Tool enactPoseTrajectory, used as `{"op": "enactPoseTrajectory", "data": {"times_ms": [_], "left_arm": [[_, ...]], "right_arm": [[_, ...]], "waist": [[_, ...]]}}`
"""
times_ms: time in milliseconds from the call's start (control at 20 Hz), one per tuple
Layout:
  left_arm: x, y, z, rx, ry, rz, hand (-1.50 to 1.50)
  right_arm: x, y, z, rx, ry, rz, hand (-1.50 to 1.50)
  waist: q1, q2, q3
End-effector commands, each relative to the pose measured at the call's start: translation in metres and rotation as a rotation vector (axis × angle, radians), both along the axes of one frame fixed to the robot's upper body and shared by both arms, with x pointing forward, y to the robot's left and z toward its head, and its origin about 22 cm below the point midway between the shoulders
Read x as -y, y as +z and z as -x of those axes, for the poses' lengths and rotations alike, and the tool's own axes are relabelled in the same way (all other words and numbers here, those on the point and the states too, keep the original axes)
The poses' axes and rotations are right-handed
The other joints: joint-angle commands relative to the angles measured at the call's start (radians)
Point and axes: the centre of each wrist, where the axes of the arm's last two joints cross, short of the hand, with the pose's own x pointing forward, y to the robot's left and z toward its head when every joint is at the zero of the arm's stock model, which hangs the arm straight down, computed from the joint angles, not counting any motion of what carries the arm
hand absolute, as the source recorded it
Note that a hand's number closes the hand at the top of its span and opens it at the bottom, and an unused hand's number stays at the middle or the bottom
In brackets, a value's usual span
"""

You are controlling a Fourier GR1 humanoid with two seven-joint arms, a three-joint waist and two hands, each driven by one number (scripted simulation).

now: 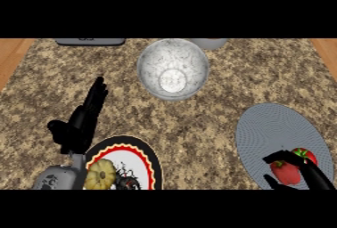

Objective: Pick the bell pepper from the placemat and place it in the bowl

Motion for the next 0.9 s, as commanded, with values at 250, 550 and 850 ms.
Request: {"op": "enactPoseTrajectory", "data": {"times_ms": [250,550,850], "left_arm": [[-0.009,-0.003,0.000,0.006,-0.029,-0.012,0.00],[0.020,0.001,-0.010,0.014,-0.108,-0.011,0.00],[0.019,0.004,-0.012,0.007,-0.068,0.012,0.00]], "right_arm": [[-0.043,0.003,-0.025,-0.040,0.450,0.020,1.50],[-0.098,0.048,-0.069,-0.124,1.126,0.072,1.50],[-0.129,0.071,-0.073,-0.039,1.345,-0.210,1.50]], "waist": [[0.037,0.009,0.014],[0.116,0.022,0.013],[0.056,0.015,0.016]]}}
